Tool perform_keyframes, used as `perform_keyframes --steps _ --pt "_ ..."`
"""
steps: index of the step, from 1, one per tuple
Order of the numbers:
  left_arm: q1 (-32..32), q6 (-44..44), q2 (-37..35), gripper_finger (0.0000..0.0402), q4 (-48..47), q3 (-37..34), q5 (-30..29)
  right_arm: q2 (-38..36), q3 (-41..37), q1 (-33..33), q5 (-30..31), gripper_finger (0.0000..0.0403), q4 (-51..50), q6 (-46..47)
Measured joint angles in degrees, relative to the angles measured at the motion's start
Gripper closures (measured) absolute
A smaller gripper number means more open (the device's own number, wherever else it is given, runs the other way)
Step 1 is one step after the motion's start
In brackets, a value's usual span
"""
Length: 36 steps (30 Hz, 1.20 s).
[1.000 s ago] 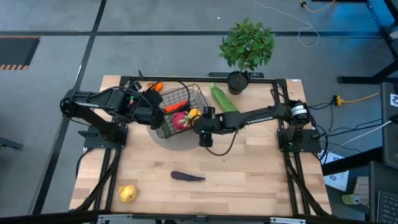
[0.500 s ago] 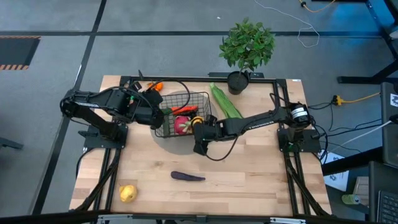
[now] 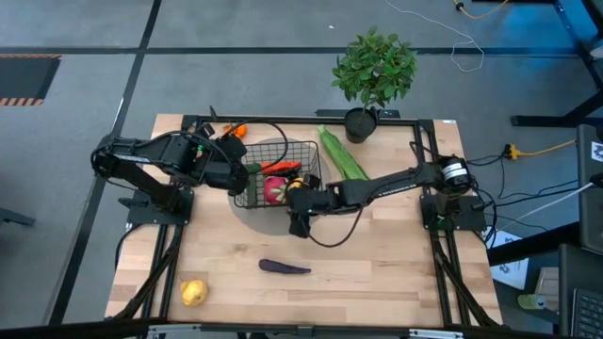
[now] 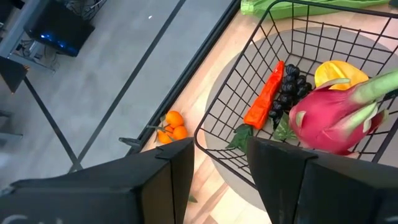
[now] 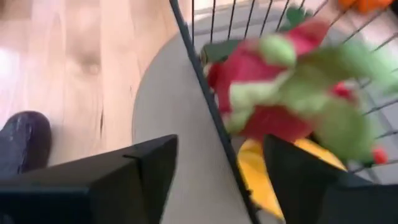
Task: Build produce basket
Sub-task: Adjust the pink dragonfruit in the black wire basket
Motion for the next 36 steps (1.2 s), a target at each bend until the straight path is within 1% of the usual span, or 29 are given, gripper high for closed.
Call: perform_keyframes --steps 2,6,9,14,18,22,24,26,30,34,36 --pt "0.00 0.00 0.00 0.0265 0.01 0.00 0.00 -0.87 0.00 0.10 2.91 0.0181 0.29 -1.48" --pt "-0.04 -0.88 0.02 0.0265 0.00 0.00 0.00 -2.75 0.02 0.43 10.80 0.0181 -3.56 -1.73" --pt "-0.04 -0.92 0.02 0.0265 -0.04 0.00 0.00 -3.06 0.02 0.42 12.80 0.0181 -4.69 -1.83" --pt "-0.04 -0.92 0.02 0.0265 -0.02 0.00 -0.02 -3.06 0.02 -1.22 12.61 0.0181 -2.20 -4.76" --pt "-0.04 -0.92 0.02 0.0265 -0.02 0.00 -0.02 -2.99 0.02 -3.18 8.24 0.0181 0.20 -5.28" --pt "-0.07 -0.92 0.02 0.0265 -0.04 0.00 -0.02 -2.99 0.02 -4.58 6.33 0.0193 -1.19 -5.11" --pt "-0.07 -0.92 0.02 0.0265 -0.04 0.00 -0.04 -2.95 0.02 -5.45 2.60 0.0209 -2.06 -5.20" --pt "-0.07 -0.59 0.02 0.0265 -0.04 0.00 -0.02 -2.93 -0.22 -6.02 -0.02 0.0233 -1.17 -6.24" --pt "-0.07 0.56 0.00 0.0265 -0.04 0.00 -0.04 -2.93 -0.26 -5.95 0.20 0.0301 0.99 -9.50" --pt "-0.07 0.59 0.00 0.0265 -0.04 0.00 -0.04 -2.93 -0.26 -5.81 0.13 0.0382 2.48 -12.73" --pt "-0.07 0.59 0.00 0.0265 -0.04 0.00 -0.04 -2.93 -0.26 -5.73 0.28 0.0394 2.46 -13.94"
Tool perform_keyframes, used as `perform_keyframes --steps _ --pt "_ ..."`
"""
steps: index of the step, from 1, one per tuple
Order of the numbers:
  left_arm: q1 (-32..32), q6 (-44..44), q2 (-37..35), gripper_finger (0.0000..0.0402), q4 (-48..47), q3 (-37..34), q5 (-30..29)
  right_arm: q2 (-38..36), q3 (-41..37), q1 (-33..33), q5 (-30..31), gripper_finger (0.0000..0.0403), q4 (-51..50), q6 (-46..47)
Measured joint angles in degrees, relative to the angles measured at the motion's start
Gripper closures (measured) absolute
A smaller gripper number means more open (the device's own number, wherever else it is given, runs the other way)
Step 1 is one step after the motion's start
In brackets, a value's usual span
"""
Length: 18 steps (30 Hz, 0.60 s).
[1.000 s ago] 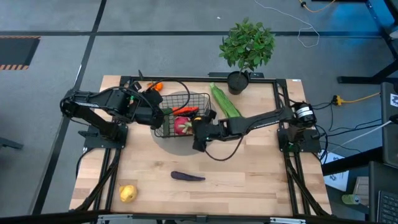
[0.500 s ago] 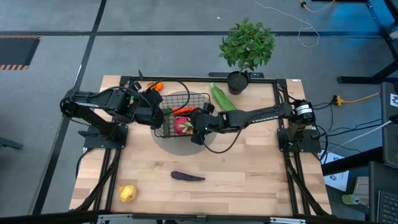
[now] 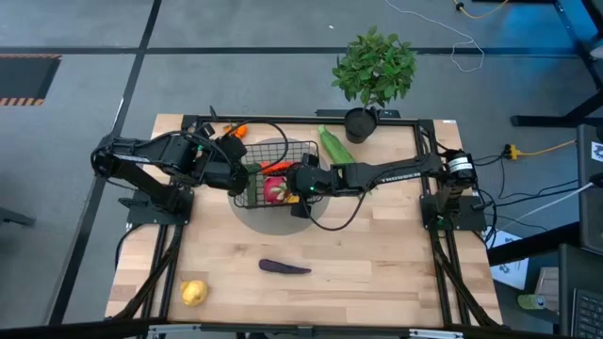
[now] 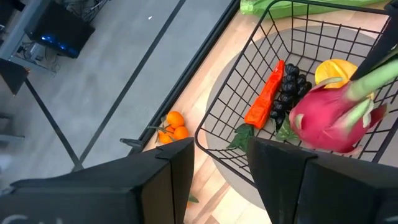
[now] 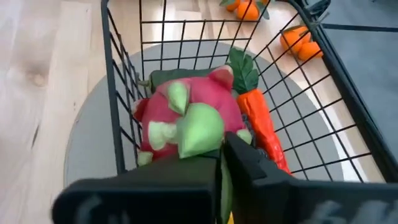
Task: Build produce basket
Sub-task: Adjust the pink dragonfruit in the black wire basket
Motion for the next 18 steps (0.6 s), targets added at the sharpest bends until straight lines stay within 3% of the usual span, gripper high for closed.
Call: perform_keyframes --steps 7,18 --pt "-0.02 0.02 -0.57 0.0265 0.00 0.00 0.00 -0.12 0.24 0.00 0.14 0.0401 1.58 -2.47" --pt "0.00 0.04 -0.63 0.0265 -0.02 0.09 0.11 -5.34 0.36 -0.23 10.20 0.0403 2.96 -10.06"
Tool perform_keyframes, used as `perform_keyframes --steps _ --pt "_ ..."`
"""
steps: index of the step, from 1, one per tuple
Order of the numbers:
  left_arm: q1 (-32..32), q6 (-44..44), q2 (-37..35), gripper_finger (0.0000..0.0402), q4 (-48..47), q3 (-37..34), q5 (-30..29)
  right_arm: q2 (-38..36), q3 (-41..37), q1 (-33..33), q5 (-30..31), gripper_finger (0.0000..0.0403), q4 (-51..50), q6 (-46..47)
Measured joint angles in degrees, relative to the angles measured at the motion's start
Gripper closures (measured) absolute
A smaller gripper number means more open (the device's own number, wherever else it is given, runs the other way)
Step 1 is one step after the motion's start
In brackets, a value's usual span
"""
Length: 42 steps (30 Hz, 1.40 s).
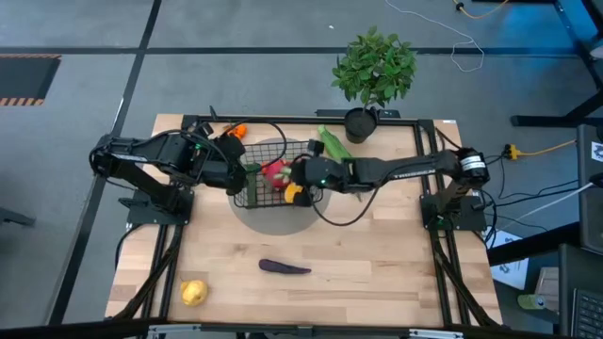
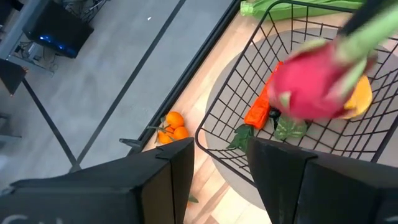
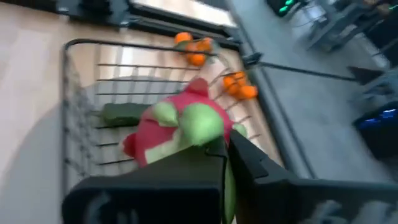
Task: Build produce basket
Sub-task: Adjust the pink dragonfruit in the black wire basket
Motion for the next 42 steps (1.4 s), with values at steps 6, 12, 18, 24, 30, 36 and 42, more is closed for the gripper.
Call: perform_keyframes --steps 6,12,18,24,30,36,42 --pt "-0.02 0.00 0.00 0.0265 -0.02 -0.02 0.07 -0.74 0.03 -2.47 4.18 0.0403 -2.78 -2.24" --pt "-0.02 0.00 0.00 0.0265 0.00 -0.02 0.07 0.59 -2.72 -4.86 8.28 0.0403 -1.90 -3.25" --pt "0.00 0.02 0.00 0.0265 0.01 -0.02 0.06 0.71 -5.58 -5.47 7.26 0.0403 -1.32 -3.46" --pt "0.00 0.02 0.00 0.0265 0.00 -0.04 0.06 0.78 -6.26 -5.47 -1.00 0.0394 -3.55 -2.77" --pt "0.00 -0.04 0.00 0.0265 0.00 -0.07 0.07 0.82 -6.26 -5.43 -9.88 0.0392 -9.14 -0.69" --pt "0.00 -0.12 0.00 0.0265 0.00 -0.07 0.07 0.84 -5.91 -5.32 -12.11 0.0391 -10.83 -0.06" --pt "0.00 -0.46 0.00 0.0265 0.00 -0.07 0.45 0.86 -4.67 -4.25 -12.14 0.0391 -12.02 -0.32"
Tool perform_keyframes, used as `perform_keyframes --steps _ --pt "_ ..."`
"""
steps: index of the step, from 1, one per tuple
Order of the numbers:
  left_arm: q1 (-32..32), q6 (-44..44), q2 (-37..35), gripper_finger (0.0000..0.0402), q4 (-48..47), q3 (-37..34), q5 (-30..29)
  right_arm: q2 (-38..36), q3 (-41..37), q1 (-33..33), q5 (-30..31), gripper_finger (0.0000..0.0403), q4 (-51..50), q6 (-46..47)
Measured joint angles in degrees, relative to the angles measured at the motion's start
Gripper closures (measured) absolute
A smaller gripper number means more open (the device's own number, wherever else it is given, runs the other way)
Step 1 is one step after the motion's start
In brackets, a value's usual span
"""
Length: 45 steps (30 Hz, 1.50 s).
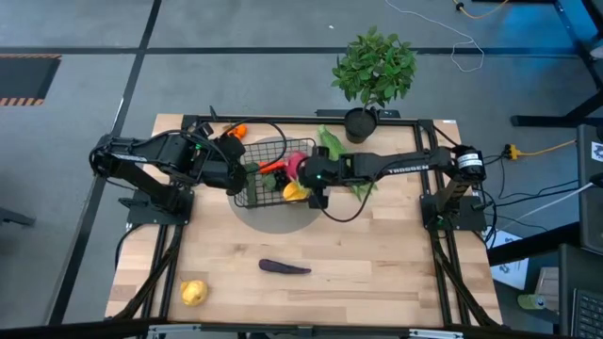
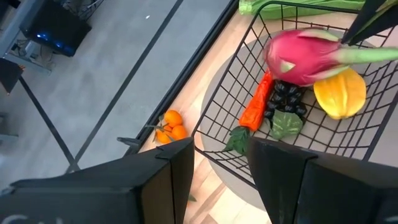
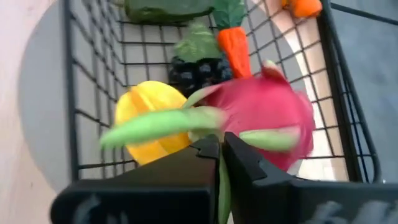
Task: Build produce basket
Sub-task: Adjust the pink dragonfruit in the black wire basket, then put the dark purple eggplant into the black wire basket
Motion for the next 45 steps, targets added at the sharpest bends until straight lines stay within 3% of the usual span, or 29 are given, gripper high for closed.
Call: perform_keyframes --steps 6,18,22,29,33,38,45 --pt "0.00 0.00 0.02 0.0265 0.01 0.00 0.25 0.00 0.02 0.96 0.01 0.0391 -1.13 -3.21" --pt "0.00 -0.01 0.02 0.0265 0.00 0.00 0.26 0.00 0.11 1.14 0.03 0.0386 -3.18 1.75" --pt "0.00 -0.10 0.03 0.0265 0.00 -0.01 0.27 0.00 0.11 1.14 -0.10 0.0350 -3.49 1.53" --pt "0.00 -0.24 0.04 0.0265 0.00 0.00 0.27 0.00 0.15 1.14 0.00 0.0239 -2.63 1.71" --pt "0.00 -0.24 0.04 0.0265 0.00 0.00 0.27 -0.39 0.15 1.83 -0.01 0.0195 -3.06 7.95" --pt "0.00 -0.24 0.04 0.0265 0.02 -0.02 0.27 -1.50 3.06 3.83 -0.05 0.0177 -7.01 10.72" --pt "-0.32 -0.07 0.20 0.0265 -0.01 -0.04 3.19 -1.75 12.36 7.06 -0.01 0.0176 -21.93 13.95"
